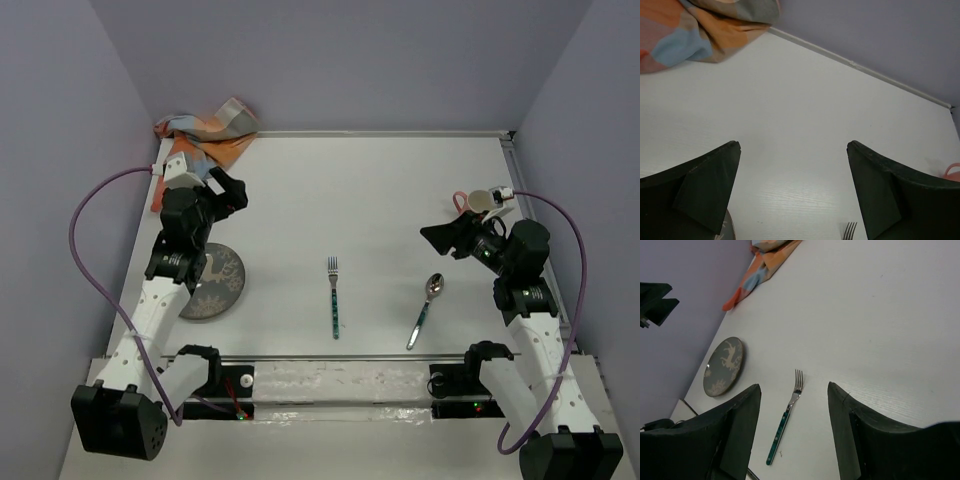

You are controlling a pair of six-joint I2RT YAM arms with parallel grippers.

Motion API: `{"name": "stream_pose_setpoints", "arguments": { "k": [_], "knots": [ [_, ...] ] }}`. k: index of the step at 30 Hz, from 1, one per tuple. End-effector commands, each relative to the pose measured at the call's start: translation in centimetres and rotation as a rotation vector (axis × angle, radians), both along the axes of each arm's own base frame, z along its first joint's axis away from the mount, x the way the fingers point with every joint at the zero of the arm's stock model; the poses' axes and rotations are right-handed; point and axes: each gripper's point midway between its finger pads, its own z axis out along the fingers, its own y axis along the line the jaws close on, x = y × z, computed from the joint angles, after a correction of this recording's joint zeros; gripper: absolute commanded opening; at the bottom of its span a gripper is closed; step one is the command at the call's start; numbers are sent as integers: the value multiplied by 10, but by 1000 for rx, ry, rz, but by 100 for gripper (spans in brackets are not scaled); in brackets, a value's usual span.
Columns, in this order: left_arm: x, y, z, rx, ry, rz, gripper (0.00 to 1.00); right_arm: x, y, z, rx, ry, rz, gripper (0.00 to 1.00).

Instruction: Set the dinner table for one person

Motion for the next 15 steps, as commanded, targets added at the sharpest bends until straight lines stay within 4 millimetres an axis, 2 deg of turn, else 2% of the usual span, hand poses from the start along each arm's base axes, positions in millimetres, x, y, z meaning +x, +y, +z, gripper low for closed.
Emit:
{"name": "stream_pose_setpoints", "arguments": {
  "k": [1, 2, 3, 4, 7, 9, 10, 11, 12, 13, 14, 15],
  "knots": [
    [11, 8, 28, 20, -46, 49, 99, 1, 1, 13, -1, -71, 9, 62],
    [16, 9, 22, 29, -23, 58, 99, 1, 1, 14, -1, -74, 8, 62],
    [18, 11, 28, 37, -33, 69, 99, 1, 1, 14, 0, -73, 6, 62],
    [22, 13, 25, 45, -26, 76, 99, 1, 1, 13, 0, -71, 7, 62],
    [33, 31, 31, 60, -31, 182, 99, 3, 1, 19, 2, -98, 10, 62],
    [45, 53, 29, 89, -11, 291, 99, 3, 1, 18, 4, -96, 12, 62],
    [54, 65, 19, 106, 21, 333, 99, 3, 1, 17, 4, -93, 12, 62],
    [60, 74, 24, 115, 17, 369, 99, 4, 1, 16, 4, -91, 12, 62],
    [63, 87, 21, 131, 29, 426, 99, 4, 1, 14, 4, -90, 12, 62],
    [73, 96, 8, 153, 62, 447, 99, 4, 1, 13, 0, -88, 12, 62],
    [78, 114, 10, 154, 66, 490, 98, 4, 2, 13, 0, -90, 15, 62],
    [83, 118, 5, 161, 82, 500, 95, 4, 2, 11, -1, -87, 17, 62]
  ]
}}
